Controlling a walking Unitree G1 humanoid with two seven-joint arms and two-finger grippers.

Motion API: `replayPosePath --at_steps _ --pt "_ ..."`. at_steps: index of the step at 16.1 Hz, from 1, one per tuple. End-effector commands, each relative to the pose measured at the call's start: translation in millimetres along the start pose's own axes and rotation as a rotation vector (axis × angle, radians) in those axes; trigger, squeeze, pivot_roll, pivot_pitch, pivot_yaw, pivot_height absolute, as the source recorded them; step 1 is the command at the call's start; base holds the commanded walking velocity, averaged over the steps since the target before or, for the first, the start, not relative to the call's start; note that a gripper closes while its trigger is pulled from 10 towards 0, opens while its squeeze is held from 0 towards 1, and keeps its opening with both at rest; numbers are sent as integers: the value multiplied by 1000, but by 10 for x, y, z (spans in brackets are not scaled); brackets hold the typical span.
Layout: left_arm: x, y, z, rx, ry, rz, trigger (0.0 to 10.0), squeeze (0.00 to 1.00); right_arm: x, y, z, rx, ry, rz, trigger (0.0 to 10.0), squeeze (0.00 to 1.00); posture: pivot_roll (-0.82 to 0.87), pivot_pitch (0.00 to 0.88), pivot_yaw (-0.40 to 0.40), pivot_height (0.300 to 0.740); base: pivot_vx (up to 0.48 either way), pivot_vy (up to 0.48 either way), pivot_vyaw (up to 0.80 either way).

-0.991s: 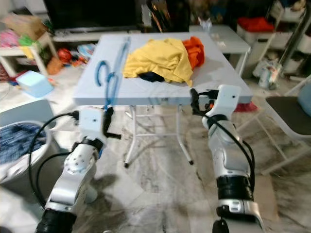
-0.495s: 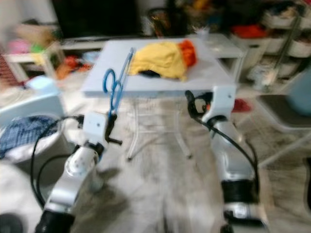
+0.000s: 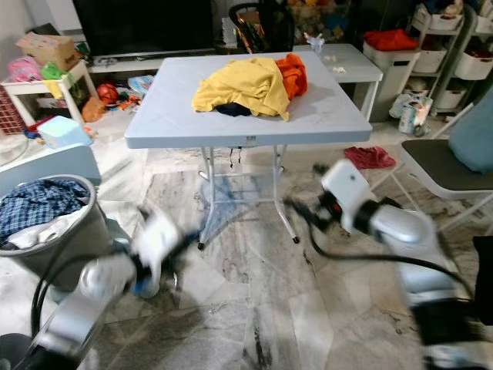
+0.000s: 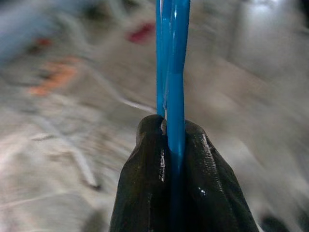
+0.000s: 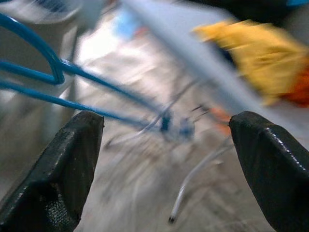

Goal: Hang hanger

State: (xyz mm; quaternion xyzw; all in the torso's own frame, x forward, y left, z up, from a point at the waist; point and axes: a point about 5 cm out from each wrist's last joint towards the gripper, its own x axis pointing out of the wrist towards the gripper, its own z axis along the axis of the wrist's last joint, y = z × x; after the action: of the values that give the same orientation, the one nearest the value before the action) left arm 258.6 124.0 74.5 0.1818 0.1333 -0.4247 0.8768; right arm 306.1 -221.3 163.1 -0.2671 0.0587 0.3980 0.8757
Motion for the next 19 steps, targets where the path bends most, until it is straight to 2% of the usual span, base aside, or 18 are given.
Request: replayPosePath --at_steps 1,2,4,6,9,10,11,12,13,14,15,17,19 --pt "-11 -54 77 31 -27 -75 10000 0 -2 79 49 -41 -1 123 10000 0 -124 0 29 740 0 0 0" --pt "-36 -144 97 25 -45 -177 10000 0 -55 133 23 -50 46 257 10000 0 -125 0 29 740 0 0 0" --pt "-19 -138 122 62 -56 -204 10000 0 -111 218 4 -51 84 397 10000 0 -120 0 30 740 0 0 0" --pt "-9 -150 176 62 -84 -247 10000 0 -215 310 -61 -67 148 540 10000 0 -128 0 33 740 0 0 0" --pt "33 -228 241 89 -115 -312 10000 0 -153 310 -65 -96 164 576 10000 0 -137 0 38 740 0 0 0" --pt "52 -269 271 90 -125 -337 10000 0 -123 313 -62 -119 167 589 9294 0 -137 0 38 740 0 0 0" --pt "58 -285 284 86 -131 -347 10000 0 -105 310 -58 -132 167 587 10000 0 -137 0 38 740 0 0 0" --pt "61 -298 288 86 -133 -357 10000 0 -85 311 -49 -141 165 592 10000 0 -140 0 47 740 0 0 0" --pt "69 -315 290 89 -134 -365 10000 0 -49 309 -24 -146 160 598 7922 0 -140 0 47 740 0 0 0" --pt "71 -321 286 87 -131 -372 10000 0 -43 307 -16 -150 161 605 7608 0 -140 0 47 740 0 0 0" --pt "75 -319 275 89 -125 -368 10000 0 -57 305 -9 -156 169 624 9882 0 -136 0 50 740 0 0 0" --pt "79 -286 223 93 -101 -346 10000 0 -139 240 3 -174 214 667 10000 0 -137 0 49 740 0 0 0" --pt "83 -268 207 95 -96 -332 10000 0 -151 61 4 -265 280 586 10000 0 -141 0 51 740 0 0 0"
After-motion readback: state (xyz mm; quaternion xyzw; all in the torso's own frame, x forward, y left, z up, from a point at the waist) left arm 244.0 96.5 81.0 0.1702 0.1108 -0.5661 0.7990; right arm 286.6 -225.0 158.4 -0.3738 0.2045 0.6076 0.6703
